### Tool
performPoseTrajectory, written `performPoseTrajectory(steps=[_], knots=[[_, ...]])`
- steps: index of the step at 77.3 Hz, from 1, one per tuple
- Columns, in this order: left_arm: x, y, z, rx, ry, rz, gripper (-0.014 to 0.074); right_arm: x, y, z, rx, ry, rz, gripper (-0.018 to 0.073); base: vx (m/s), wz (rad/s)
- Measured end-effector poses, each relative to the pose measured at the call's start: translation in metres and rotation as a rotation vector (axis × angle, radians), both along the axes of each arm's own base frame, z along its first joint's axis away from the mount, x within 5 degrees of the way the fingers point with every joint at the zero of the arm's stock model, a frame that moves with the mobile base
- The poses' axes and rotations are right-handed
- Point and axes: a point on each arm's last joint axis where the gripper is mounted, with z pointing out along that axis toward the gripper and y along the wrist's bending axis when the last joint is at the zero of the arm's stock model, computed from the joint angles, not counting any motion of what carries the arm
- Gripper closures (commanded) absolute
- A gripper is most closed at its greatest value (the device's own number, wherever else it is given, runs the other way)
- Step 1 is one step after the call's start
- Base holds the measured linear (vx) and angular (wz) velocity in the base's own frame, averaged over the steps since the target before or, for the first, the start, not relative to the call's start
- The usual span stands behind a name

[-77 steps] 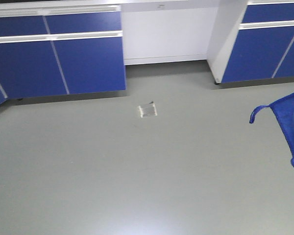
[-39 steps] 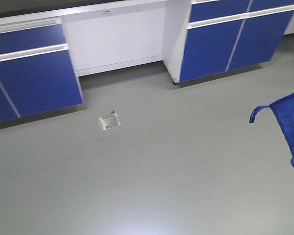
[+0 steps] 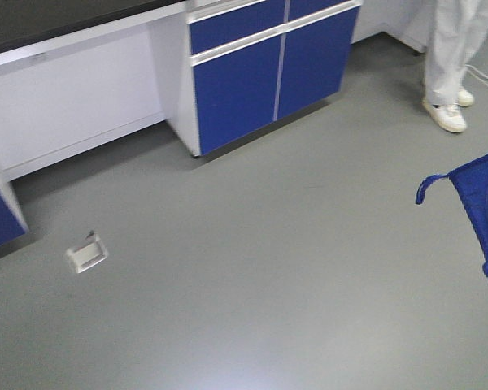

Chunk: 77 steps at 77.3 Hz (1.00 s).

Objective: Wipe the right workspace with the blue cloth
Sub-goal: 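Turn the base to face the other black bench with the wall socket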

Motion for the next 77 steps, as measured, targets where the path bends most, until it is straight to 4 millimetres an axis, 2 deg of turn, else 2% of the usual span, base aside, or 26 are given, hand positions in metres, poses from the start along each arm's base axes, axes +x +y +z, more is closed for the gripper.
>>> performPoseTrajectory(steps=[34,77], knots=[[0.0000,0.0000,0.0000,0.000,0.000,0.000,0.0603,0.0000,0.0000,0.0000,0.000,0.000,0.000,0.0564,0.35,-0.24],[0.0000,0.0000,0.0000,0.000,0.000,0.000,0.0603,0.0000,0.0000,0.0000,0.000,0.000,0.000,0.0564,0.42,0.22]])
